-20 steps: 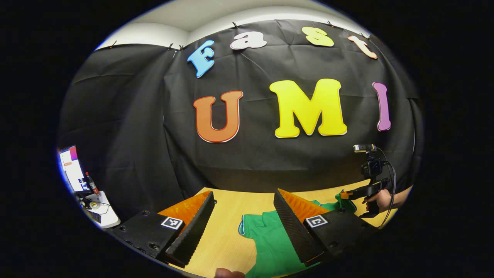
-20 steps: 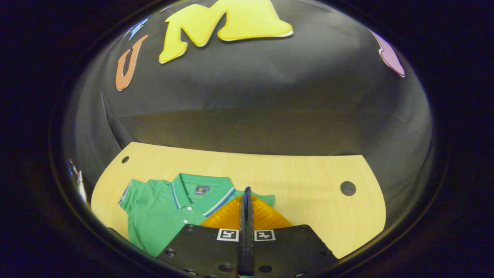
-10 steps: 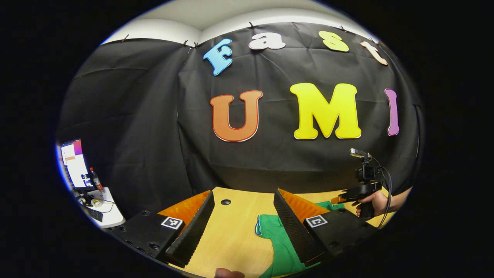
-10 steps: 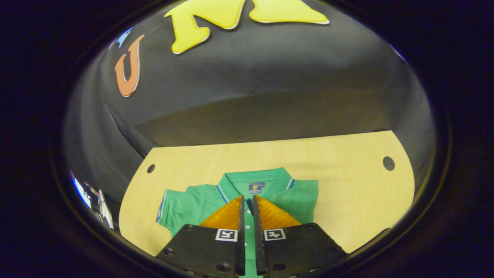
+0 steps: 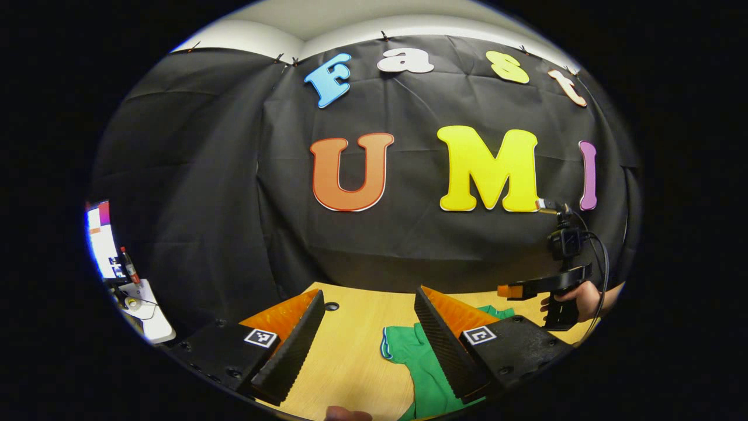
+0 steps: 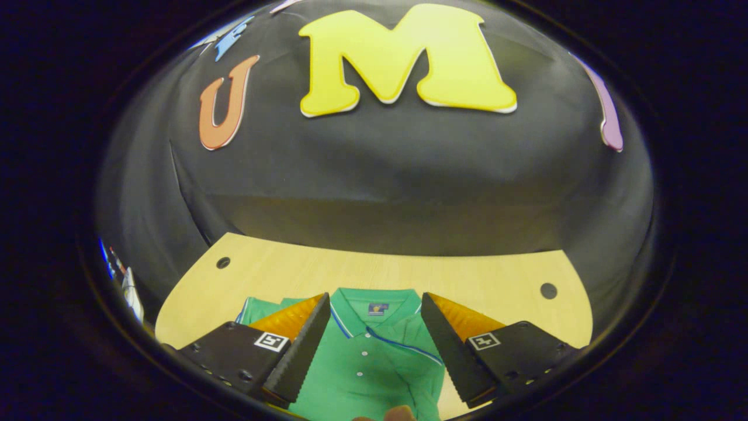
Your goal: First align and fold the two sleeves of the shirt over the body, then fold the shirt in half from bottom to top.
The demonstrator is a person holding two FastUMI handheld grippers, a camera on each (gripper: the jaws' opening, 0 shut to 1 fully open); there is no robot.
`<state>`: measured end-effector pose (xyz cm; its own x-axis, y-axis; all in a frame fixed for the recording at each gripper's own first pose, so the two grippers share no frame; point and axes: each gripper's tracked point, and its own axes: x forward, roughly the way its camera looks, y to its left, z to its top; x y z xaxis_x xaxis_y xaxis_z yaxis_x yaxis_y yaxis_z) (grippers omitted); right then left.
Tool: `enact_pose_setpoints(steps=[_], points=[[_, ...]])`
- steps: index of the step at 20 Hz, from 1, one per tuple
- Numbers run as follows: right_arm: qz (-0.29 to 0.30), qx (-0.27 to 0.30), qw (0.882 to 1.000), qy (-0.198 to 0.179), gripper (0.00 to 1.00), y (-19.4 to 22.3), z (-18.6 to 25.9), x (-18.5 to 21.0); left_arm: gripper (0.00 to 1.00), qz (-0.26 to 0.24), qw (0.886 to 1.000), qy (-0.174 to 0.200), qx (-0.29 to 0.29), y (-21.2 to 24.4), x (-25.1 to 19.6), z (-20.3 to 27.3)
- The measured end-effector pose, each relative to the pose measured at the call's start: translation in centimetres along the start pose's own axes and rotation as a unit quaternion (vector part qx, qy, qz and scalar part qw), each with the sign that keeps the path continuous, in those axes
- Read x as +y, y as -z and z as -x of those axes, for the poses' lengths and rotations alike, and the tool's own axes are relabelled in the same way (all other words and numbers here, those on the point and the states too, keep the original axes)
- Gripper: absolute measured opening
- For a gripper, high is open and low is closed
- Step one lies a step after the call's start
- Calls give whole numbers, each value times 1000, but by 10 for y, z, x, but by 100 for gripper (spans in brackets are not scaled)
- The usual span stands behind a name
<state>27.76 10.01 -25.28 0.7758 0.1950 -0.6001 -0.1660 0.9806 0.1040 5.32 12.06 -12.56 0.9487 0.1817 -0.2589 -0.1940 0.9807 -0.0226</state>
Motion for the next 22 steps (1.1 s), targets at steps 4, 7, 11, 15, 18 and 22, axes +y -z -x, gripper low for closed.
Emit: enact_pose_setpoints(steps=[4,7,11,15,18,22], points=[[8,-39,999,15,94,-21,53,-4,99,16,999,43,18,19,-7,-22],[9,-61,998,18,96,-23,98,-8,99,28,994,77,68,55,-9,-45],[17,-78,996,29,96,-21,149,-17,97,38,983,106,147,105,-11,-76],[21,-78,996,39,96,-9,186,-28,96,58,965,127,221,148,-21,-105],[22,-81,995,49,96,-4,205,-37,96,62,952,132,270,178,-28,-124],[23,-80,994,70,96,4,220,-56,95,73,931,128,333,216,-26,-147]])
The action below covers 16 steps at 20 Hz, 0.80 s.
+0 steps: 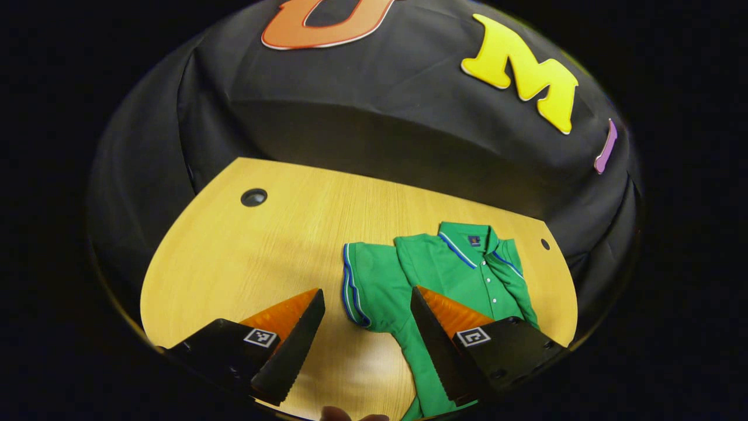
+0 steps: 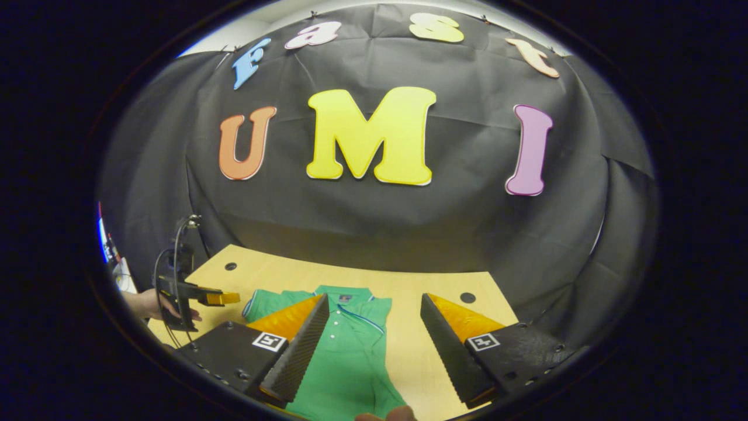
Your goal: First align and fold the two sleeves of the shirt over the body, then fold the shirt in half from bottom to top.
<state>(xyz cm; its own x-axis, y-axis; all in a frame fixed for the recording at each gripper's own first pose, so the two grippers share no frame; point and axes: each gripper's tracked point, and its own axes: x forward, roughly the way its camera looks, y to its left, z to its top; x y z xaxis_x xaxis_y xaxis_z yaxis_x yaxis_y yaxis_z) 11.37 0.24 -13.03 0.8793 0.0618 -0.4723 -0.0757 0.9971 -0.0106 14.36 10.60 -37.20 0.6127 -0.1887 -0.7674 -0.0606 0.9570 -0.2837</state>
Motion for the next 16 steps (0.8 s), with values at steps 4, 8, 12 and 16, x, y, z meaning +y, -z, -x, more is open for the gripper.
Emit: enact_pose_setpoints(steps=[4,8,12,16], points=[[-9,20,1000,15,96,19,6,-16,94,-14,999,-5,32,9,11,-29],[-20,35,999,28,96,32,9,-26,90,-6,998,-15,60,25,13,-50],[-19,48,998,36,96,42,8,-34,86,24,997,-12,79,39,1,-58],[-20,49,998,39,96,43,6,-36,79,30,996,-37,77,41,1,-62]])
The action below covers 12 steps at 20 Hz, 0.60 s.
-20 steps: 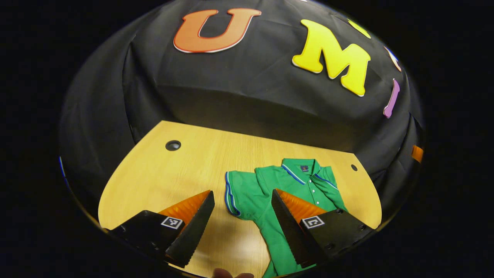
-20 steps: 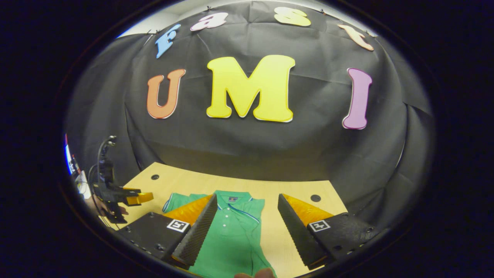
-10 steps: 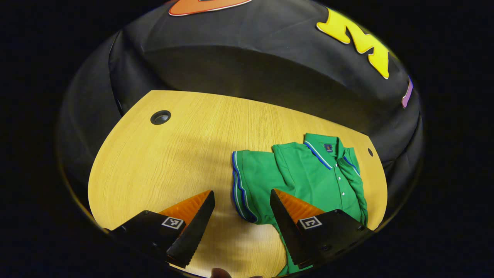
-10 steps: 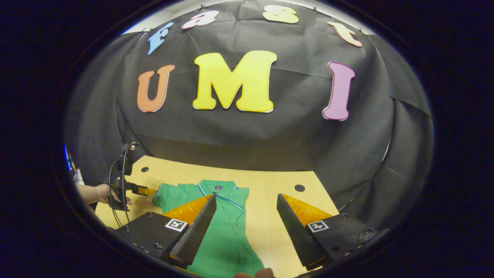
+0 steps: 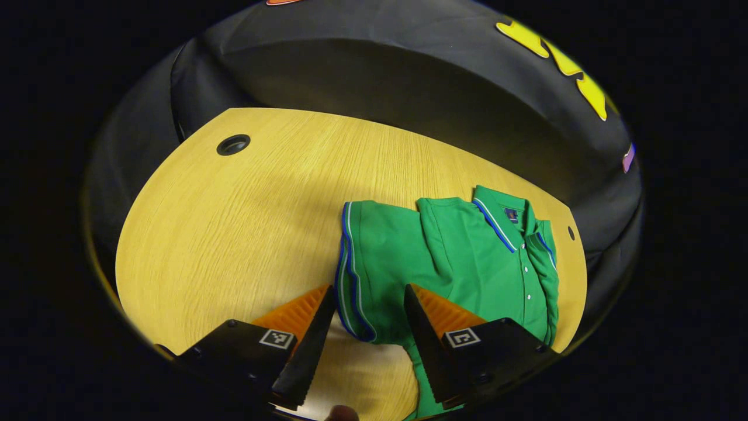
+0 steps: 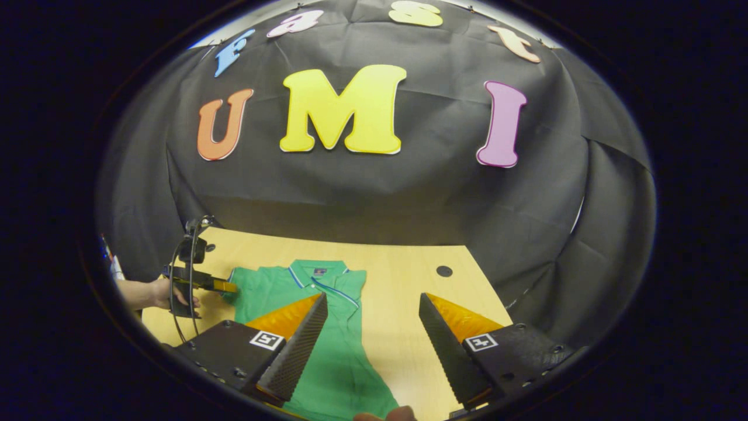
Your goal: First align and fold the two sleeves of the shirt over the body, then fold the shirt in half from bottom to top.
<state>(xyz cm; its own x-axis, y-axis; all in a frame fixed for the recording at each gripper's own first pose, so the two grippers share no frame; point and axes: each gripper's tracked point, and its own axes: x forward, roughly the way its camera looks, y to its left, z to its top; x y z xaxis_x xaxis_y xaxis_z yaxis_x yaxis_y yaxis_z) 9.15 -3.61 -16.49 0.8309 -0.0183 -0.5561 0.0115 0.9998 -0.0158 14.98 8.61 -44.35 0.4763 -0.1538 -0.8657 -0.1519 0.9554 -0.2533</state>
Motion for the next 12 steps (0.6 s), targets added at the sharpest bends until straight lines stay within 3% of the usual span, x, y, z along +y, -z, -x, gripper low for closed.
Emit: enact_pose_setpoints(steps=[2,5,7,9,12], points=[[-2,0,1000,3,96,2,-2,-2,67,-6,1000,-21,-5,3,4,2],[-9,5,1000,10,97,9,-6,-8,32,-22,998,-53,-7,7,5,1],[-19,9,1000,15,97,15,-8,-14,22,-34,998,-58,-1,8,-1,-2],[-30,14,999,19,96,20,-10,-20,11,-31,999,-26,2,7,-15,-2],[-43,13,998,32,96,23,-12,-38,6,-14,999,42,3,9,-45,3]])
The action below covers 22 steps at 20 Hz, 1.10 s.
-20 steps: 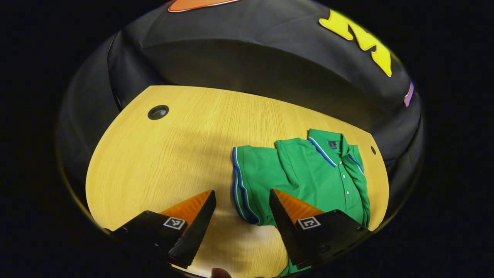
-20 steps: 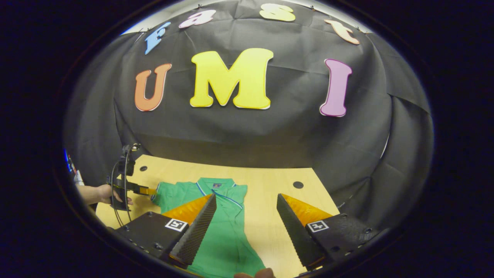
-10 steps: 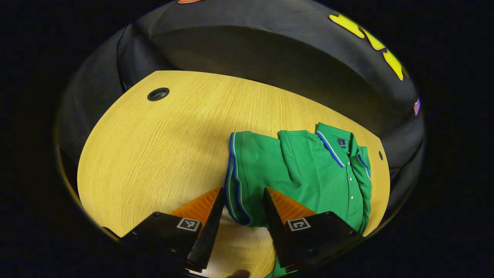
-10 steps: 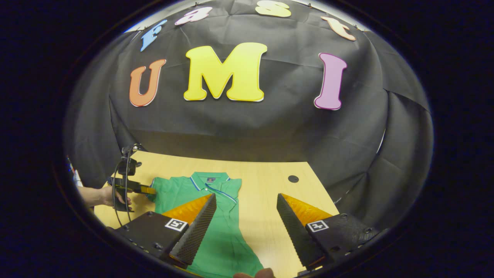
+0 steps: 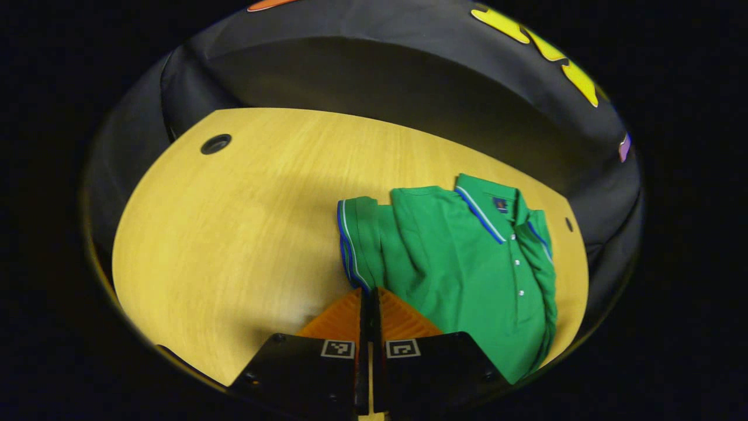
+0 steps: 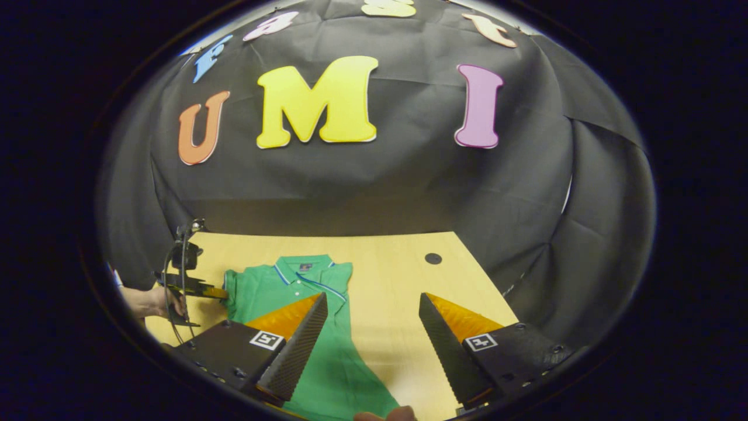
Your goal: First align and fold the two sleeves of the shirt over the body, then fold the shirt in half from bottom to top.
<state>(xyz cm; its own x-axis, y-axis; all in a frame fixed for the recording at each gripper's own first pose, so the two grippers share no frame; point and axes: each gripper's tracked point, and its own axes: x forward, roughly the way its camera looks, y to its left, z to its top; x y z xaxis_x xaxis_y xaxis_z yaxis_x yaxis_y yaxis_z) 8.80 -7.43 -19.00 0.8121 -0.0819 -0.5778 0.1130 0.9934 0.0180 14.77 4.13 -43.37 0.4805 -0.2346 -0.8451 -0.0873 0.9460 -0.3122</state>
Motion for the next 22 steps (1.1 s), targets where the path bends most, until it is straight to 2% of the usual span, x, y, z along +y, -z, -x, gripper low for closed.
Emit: enact_pose_setpoints(steps=[6,14,15,16,17,18,22], points=[[-20,-11,1000,2,96,-4,3,-21,3,-15,999,13,-39,-25,-22,21],[-24,-27,999,-13,96,-12,14,-39,3,-29,996,35,-71,-50,-84,47],[-26,-28,999,-12,96,-11,17,-45,0,-33,996,38,-71,-49,-95,46],[-27,-27,999,-9,96,-10,20,-52,3,-37,996,42,-72,-50,-106,44],[-31,-27,999,-4,96,-7,23,-61,0,-41,996,43,-71,-49,-116,39],[-37,-25,999,0,96,-4,26,-69,3,-44,996,42,-71,-48,-127,34],[-50,-15,998,24,96,8,39,-102,5,-43,996,54,-61,-37,-169,15]])
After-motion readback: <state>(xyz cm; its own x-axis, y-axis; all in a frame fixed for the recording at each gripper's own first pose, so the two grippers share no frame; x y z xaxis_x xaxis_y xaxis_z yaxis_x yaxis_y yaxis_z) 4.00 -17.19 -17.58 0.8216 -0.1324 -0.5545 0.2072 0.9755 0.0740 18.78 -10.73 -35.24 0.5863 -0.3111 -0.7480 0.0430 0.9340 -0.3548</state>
